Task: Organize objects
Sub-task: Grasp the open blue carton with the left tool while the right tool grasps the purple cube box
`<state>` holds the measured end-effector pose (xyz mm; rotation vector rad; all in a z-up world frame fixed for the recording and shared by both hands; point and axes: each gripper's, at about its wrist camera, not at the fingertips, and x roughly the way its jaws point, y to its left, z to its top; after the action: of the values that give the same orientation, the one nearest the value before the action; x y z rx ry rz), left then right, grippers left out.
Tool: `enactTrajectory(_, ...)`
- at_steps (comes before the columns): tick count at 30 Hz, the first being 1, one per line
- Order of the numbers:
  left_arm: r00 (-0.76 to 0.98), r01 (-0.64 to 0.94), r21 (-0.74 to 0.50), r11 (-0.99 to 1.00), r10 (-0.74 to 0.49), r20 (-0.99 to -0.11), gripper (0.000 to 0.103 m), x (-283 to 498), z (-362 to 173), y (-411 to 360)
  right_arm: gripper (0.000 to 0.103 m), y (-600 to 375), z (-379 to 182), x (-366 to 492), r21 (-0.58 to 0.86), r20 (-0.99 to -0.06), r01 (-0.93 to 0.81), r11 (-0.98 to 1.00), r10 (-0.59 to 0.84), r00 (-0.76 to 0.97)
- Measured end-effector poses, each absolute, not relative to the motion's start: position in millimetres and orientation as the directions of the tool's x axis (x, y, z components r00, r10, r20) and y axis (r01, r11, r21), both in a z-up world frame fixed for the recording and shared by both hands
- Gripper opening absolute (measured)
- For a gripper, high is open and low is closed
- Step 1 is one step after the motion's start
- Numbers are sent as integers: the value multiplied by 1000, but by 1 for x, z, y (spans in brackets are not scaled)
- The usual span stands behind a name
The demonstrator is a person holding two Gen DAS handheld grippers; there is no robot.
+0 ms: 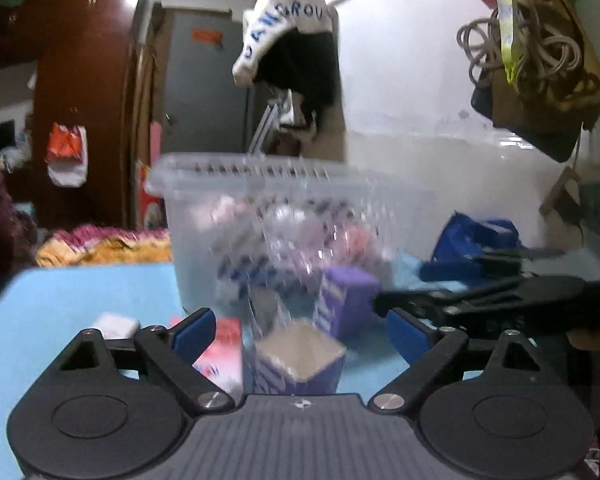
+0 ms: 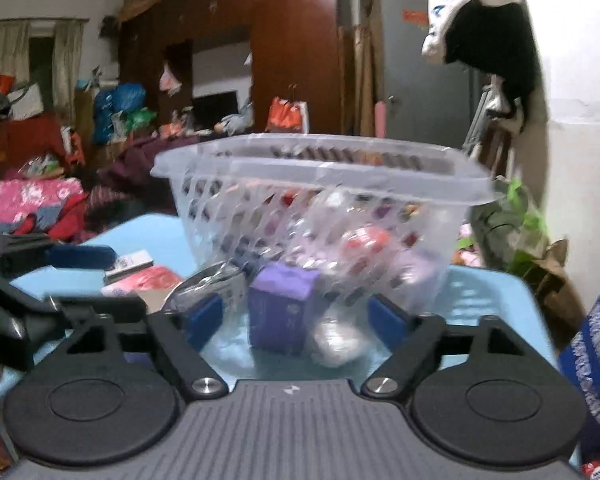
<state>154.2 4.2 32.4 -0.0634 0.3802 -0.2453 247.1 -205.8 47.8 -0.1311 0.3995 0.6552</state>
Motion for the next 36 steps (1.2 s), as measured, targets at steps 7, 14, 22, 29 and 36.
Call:
enactTrajectory(7, 893, 205, -80, 975, -220, -393, 89, 156, 28, 4, 52, -177, 46, 259, -50, -439, -606, 794, 528, 727)
enactTrajectory(14, 858, 248, -99, 964, -266, -440, 89, 170, 29, -5, 45, -197, 42, 255, -11, -395, -604, 797, 551, 735)
enactTrajectory(22, 853, 236, -33, 971, -224, -472, 55, 171, 25, -16, 45, -225, 48, 235, 71, -244, -629, 774, 625, 742)
enactTrajectory(29, 874, 242, -73, 967, -250, -416, 53, 162, 27, -8, 45, -226, 50, 236, 87, -224, -606, 791, 608, 762)
enactTrajectory(36, 914, 230, -92, 969, -247, -322, 53, 149, 32, -1, 45, -219, 49, 229, 32, -203, -618, 785, 611, 765)
